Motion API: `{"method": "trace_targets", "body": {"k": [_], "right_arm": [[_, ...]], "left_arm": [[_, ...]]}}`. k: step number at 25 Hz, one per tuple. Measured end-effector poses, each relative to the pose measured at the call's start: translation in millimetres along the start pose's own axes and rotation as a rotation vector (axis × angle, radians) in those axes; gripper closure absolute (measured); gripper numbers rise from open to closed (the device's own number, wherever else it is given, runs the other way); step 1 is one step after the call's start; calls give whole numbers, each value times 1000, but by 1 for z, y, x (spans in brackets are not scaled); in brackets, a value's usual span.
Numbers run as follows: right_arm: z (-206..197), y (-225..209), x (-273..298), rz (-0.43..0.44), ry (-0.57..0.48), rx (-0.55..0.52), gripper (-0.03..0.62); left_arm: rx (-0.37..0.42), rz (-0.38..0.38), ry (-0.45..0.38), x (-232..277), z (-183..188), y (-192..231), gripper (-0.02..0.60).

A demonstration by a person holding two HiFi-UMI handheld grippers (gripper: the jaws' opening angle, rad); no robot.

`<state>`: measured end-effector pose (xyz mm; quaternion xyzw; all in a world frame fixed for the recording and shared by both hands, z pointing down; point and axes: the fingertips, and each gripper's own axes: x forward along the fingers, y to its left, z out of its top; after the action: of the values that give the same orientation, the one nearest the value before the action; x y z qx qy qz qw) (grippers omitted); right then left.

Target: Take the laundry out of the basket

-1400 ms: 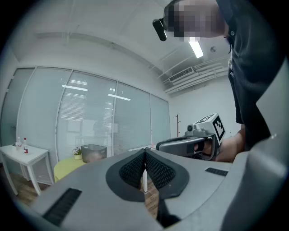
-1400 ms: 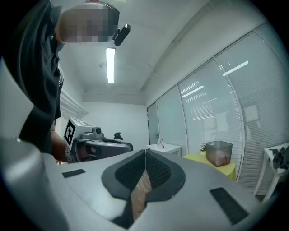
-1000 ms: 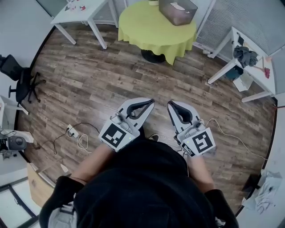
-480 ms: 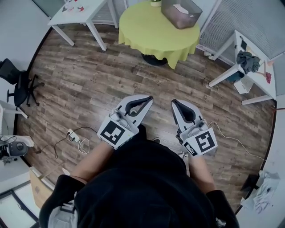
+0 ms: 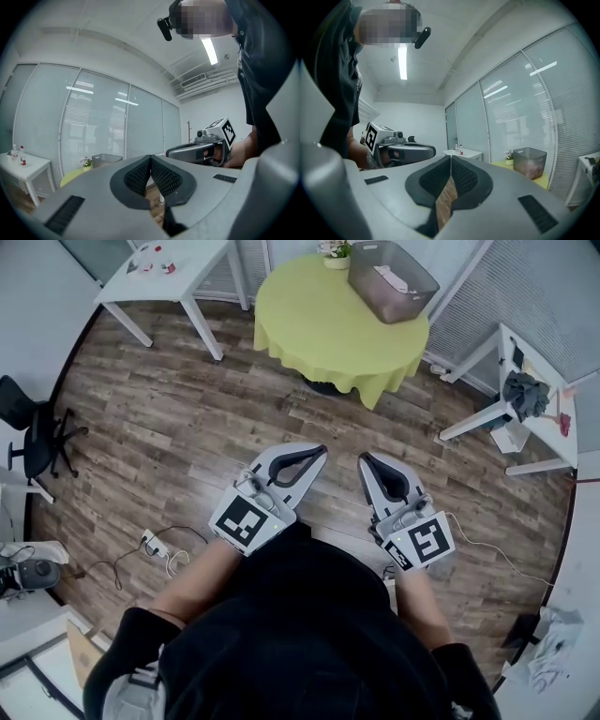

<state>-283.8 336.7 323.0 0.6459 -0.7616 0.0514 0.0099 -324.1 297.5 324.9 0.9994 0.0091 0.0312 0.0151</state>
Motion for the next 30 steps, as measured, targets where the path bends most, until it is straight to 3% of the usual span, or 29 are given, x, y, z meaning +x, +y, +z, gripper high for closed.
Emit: {"method": "trace_targets", "body": {"k": [7, 16, 23, 30], "right_arm": [[5, -5, 54, -25, 15, -49, 569], [5, -5, 85, -51, -3, -22, 569], [7, -40, 84, -84, -15, -5, 569], [11, -82, 87, -50, -22, -6, 569]], "left_arm": [[-3, -29, -2, 0, 0, 50, 571], [-1, -90, 35, -5, -9, 84, 571], [-14, -98, 12, 24, -6, 94, 571], [-33, -62, 9, 60, -3, 100, 571]]}}
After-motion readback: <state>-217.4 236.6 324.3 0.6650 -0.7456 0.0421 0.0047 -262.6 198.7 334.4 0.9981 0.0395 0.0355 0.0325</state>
